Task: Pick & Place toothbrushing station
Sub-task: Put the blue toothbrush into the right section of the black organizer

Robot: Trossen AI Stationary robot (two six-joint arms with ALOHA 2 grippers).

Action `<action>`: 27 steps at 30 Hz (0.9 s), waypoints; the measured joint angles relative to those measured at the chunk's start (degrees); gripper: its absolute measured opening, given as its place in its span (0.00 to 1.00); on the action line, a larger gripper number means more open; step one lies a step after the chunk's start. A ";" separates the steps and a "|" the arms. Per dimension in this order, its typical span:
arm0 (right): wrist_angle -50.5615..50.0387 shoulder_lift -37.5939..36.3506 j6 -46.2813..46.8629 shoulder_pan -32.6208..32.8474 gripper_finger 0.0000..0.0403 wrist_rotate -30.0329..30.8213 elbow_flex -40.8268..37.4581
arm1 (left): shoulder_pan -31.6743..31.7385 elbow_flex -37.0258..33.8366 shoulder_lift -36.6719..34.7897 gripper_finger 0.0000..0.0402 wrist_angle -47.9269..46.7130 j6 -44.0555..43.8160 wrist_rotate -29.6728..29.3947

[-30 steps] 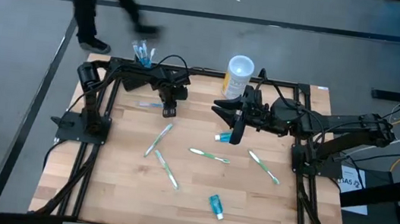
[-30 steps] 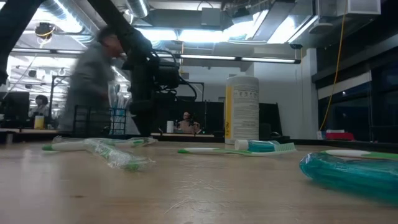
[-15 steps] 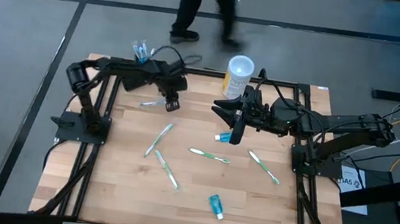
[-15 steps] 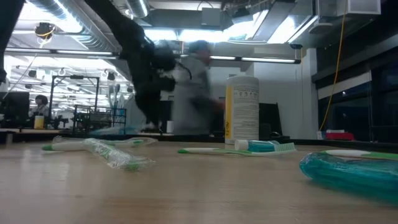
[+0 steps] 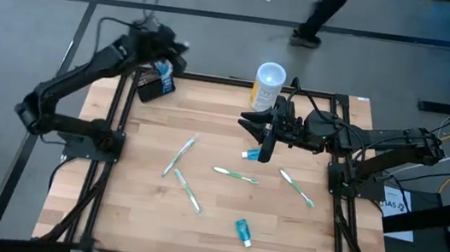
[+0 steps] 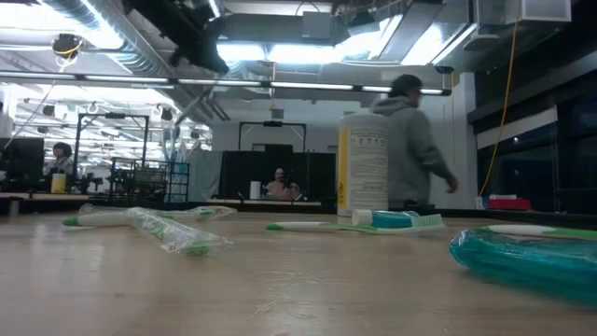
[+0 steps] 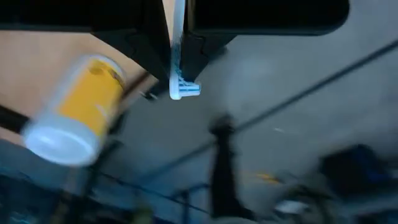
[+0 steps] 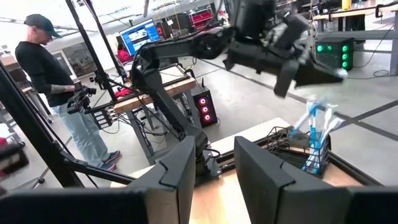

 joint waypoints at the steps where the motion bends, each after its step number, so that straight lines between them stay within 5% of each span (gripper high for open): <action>1: 0.02 0.00 -0.16 0.00 0.28 0.00 0.00 | 0.68 -0.31 -0.90 0.04 0.90 0.00 -1.47; 13: -0.69 -0.36 1.79 -0.17 0.28 0.00 -0.02 | 6.05 -29.96 -11.36 0.04 41.40 -11.93 -8.90; 27: -2.60 -3.32 2.69 -0.28 0.24 0.00 -0.02 | 11.28 -42.72 -12.07 0.03 57.70 -12.79 -8.94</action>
